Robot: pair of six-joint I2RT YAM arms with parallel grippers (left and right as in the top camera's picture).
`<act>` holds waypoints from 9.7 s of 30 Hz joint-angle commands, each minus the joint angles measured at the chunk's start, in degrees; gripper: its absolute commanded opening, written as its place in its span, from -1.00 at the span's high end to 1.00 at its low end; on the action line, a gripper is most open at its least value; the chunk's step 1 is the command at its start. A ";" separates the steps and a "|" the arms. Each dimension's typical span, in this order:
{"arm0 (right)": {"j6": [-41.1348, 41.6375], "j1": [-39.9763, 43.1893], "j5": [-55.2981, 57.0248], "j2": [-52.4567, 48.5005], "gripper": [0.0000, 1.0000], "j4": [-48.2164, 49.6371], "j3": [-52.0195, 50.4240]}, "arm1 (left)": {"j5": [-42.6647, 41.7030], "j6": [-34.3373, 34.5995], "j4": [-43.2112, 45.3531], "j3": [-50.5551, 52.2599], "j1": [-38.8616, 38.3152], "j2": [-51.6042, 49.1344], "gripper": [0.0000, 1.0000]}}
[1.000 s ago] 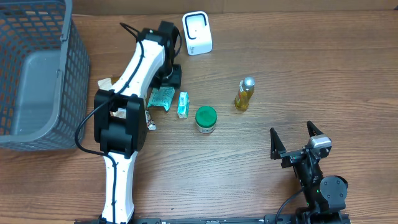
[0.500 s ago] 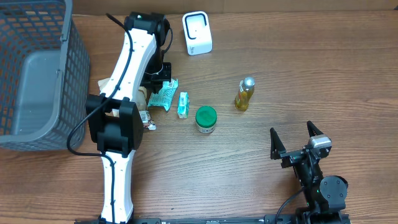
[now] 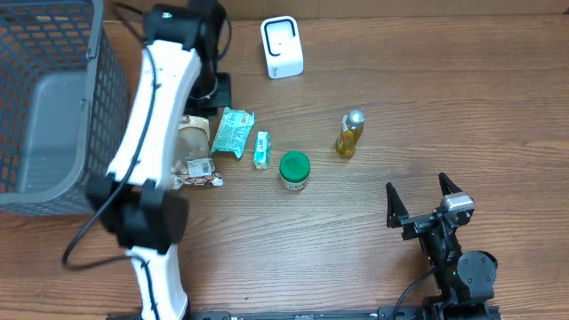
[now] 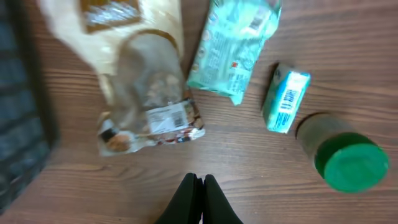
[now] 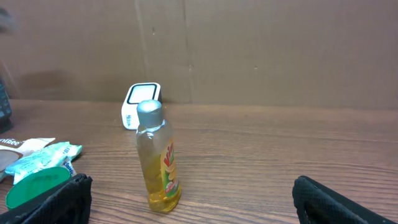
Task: Scan the item barcode
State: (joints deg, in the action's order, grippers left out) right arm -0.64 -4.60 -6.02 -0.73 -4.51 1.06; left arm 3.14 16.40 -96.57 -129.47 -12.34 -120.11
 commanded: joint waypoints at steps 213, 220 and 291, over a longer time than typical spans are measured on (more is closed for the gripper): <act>11.15 0.17 -27.41 -73.05 -1.00 -63.95 80.74 | 5.81 3.32 24.37 -3.02 10.43 9.97 -0.99; 11.13 0.17 -28.00 -76.02 -1.00 -65.72 80.76 | 5.81 3.32 24.37 -3.02 10.43 9.97 -0.99; 11.32 0.13 -23.12 -75.25 -1.00 -74.01 90.92 | 5.81 3.32 24.37 -3.02 10.43 9.97 -0.99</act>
State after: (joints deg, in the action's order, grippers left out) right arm 10.74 -4.58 -29.56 -76.44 -78.85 90.96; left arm 8.78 19.53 -72.25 -131.39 -1.85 -110.50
